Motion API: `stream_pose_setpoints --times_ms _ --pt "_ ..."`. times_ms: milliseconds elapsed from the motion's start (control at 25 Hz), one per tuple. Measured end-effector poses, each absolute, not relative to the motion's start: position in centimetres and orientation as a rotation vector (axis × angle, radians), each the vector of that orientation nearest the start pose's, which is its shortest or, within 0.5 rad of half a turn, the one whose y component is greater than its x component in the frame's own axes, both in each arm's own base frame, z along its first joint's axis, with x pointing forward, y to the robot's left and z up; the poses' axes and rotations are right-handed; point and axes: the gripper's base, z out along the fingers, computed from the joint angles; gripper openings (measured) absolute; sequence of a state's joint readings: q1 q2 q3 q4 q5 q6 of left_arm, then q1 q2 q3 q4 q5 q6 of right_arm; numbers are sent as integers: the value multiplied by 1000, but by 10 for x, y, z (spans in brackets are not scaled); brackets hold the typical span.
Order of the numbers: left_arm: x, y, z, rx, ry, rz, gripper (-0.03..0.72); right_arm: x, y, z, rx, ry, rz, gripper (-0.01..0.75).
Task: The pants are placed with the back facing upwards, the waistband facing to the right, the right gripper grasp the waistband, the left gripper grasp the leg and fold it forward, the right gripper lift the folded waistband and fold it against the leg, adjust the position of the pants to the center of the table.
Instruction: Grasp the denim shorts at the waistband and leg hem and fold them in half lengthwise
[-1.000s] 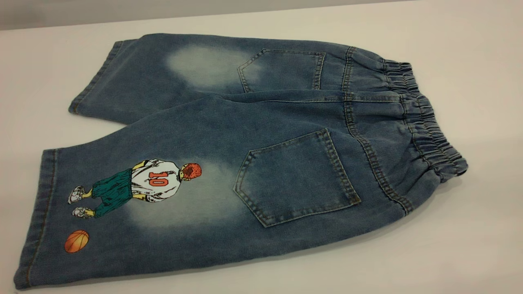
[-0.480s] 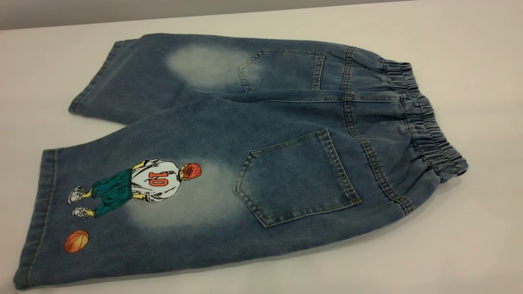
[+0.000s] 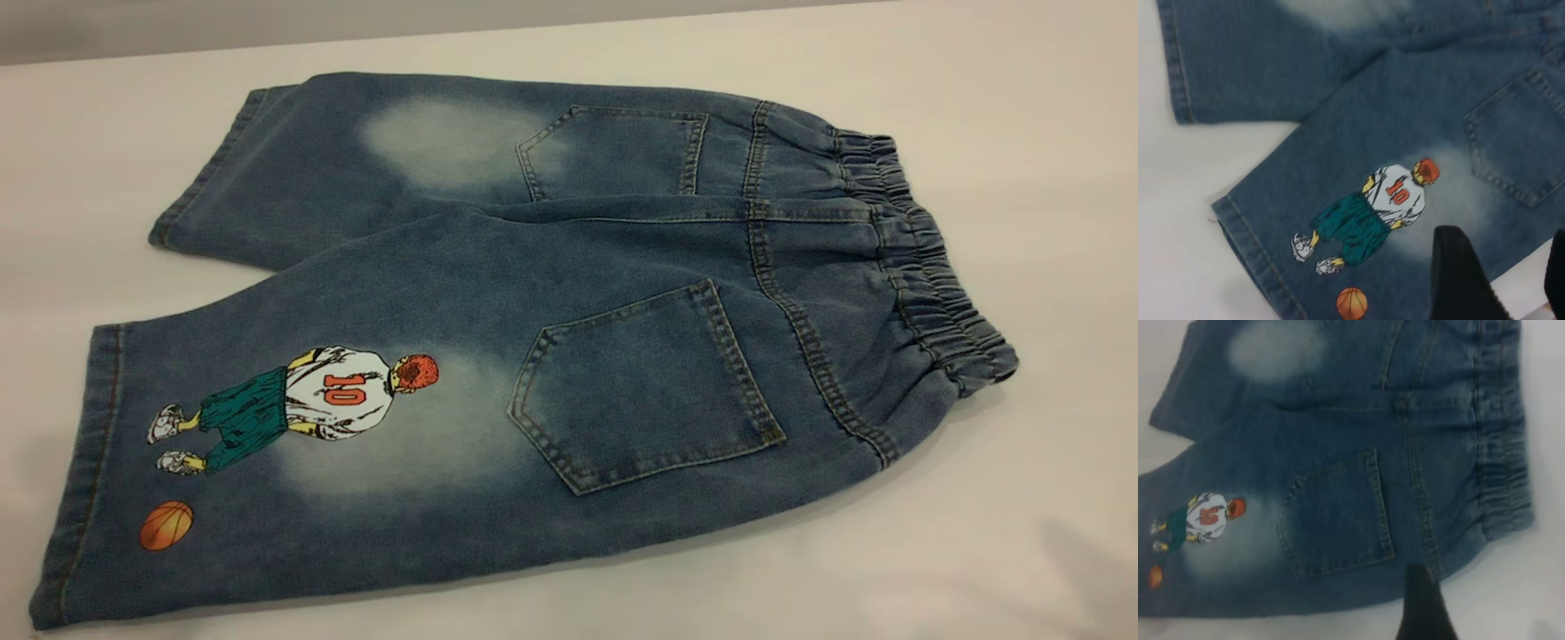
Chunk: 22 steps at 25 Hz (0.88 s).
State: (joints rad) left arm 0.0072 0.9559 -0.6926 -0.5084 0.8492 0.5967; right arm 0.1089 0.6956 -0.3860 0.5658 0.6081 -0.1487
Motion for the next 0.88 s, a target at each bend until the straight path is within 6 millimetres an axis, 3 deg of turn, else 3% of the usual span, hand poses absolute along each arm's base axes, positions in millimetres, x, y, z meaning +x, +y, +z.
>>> stream_pose_setpoints --times_ms 120,320,720,880 --pt "180 -33 274 412 2478 -404 309 134 44 234 241 2356 661 390" --pt "196 -37 261 400 2503 -477 309 160 45 213 335 2417 647 390" --pt "201 -40 259 394 2485 -532 309 203 43 136 406 2696 483 390" --pt "201 -40 259 393 2486 -533 309 211 50 110 347 2819 541 390"
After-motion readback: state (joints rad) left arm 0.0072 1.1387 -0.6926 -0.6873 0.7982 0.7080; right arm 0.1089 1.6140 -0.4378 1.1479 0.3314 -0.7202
